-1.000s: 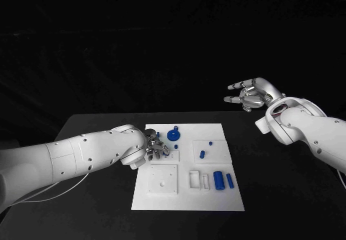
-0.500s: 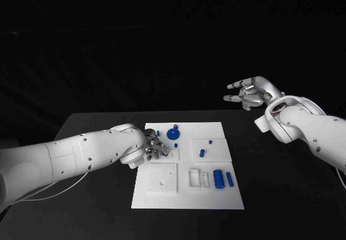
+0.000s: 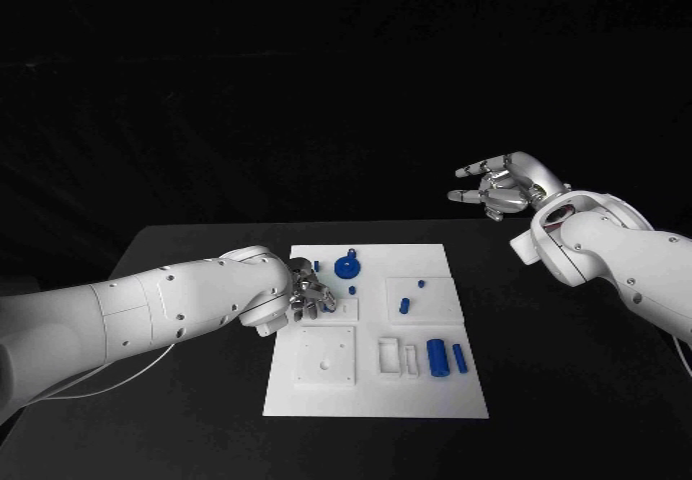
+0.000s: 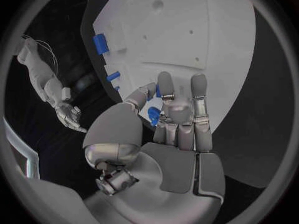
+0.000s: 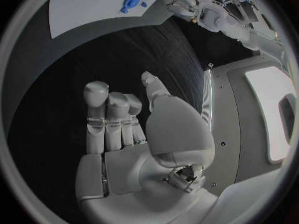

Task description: Assemble the parts on the task board

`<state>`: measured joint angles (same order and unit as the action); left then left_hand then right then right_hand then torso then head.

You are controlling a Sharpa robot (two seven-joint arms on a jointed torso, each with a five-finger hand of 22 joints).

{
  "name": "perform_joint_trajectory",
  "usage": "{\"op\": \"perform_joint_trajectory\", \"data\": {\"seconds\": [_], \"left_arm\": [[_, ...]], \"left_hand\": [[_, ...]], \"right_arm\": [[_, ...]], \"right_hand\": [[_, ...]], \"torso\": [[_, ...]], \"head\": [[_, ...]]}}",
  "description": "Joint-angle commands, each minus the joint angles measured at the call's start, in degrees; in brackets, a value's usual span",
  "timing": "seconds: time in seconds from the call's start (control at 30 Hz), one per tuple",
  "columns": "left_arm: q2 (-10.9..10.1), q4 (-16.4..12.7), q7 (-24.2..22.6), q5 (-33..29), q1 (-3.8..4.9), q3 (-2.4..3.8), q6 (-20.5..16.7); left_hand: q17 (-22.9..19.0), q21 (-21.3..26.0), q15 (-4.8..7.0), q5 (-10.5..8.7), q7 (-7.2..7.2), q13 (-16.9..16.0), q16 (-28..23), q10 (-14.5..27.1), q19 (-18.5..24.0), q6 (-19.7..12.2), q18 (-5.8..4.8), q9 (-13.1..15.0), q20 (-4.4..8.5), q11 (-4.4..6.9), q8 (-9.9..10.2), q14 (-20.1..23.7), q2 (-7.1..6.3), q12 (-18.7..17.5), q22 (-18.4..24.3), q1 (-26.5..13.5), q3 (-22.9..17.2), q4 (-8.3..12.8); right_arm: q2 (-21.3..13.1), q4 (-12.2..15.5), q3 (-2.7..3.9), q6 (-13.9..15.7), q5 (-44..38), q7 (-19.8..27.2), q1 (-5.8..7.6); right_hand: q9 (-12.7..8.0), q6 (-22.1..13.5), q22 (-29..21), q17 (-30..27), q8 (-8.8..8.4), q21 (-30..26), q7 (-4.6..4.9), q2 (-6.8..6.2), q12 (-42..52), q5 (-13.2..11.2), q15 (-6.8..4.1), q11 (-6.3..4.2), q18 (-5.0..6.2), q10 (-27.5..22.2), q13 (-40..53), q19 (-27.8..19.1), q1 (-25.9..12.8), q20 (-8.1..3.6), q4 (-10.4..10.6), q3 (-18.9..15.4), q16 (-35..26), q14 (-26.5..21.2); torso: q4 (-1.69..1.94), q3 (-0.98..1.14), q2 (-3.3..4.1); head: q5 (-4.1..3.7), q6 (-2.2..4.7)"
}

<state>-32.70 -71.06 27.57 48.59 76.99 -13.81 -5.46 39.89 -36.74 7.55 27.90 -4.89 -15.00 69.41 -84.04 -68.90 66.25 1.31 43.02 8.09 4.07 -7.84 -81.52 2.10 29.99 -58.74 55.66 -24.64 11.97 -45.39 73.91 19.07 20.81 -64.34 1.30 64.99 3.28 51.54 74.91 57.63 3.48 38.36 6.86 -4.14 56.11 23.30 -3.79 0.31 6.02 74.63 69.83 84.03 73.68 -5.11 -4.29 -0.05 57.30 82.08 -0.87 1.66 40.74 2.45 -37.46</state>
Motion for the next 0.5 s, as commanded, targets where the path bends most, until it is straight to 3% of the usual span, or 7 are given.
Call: {"op": "perform_joint_trajectory", "data": {"seconds": [0.03, 0.5], "left_arm": [[0.1, 0.0, 0.5, 0.2, -0.15, -0.08, 1.7], [0.1, 0.6, 0.5, 0.2, -0.15, -0.07, 2.0]], "left_hand": [[0.0, 0.2, 0.00, 0.41, 7.19, 0.0, 0.2, -2.8, -0.5, 11.2, 0.46, 0.0, 0.00, 0.41, -1.0, -0.3, 1.24, 0.2, -0.2, 0.3, -0.2, 0.4], [0.4, 0.9, 0.00, 0.01, 7.27, -0.2, 0.6, -2.8, -0.7, 11.3, 0.44, 0.0, -0.03, 0.44, -1.2, -0.4, 1.74, 0.5, -1.0, -0.4, -0.1, -0.1]], "right_arm": [[0.1, 0.0, 0.03, -0.6, -0.4, 0.2, 0.02], [0.3, -0.3, 0.03, -0.8, -0.4, 0.2, 0.01]], "right_hand": [[0.1, 0.5, 1.9, 0.0, -0.15, -0.2, -0.02, 0.24, 0.0, -0.1, -0.03, -0.02, 0.66, -0.3, 0.0, 3.0, -0.3, 0.27, -0.2, 0.0, -0.2, 0.2], [0.1, 0.7, 1.9, 0.1, -0.15, -0.3, -0.04, 0.34, 0.0, 0.0, -0.03, -0.03, 0.66, -0.3, -0.1, 3.0, -0.4, 0.27, -0.5, 0.0, -0.2, 0.2]], "torso": [[0.00, 0.02, -0.01], [-0.03, 0.03, 0.00]], "head": [[0.00, 0.00], [0.00, -0.12]]}}
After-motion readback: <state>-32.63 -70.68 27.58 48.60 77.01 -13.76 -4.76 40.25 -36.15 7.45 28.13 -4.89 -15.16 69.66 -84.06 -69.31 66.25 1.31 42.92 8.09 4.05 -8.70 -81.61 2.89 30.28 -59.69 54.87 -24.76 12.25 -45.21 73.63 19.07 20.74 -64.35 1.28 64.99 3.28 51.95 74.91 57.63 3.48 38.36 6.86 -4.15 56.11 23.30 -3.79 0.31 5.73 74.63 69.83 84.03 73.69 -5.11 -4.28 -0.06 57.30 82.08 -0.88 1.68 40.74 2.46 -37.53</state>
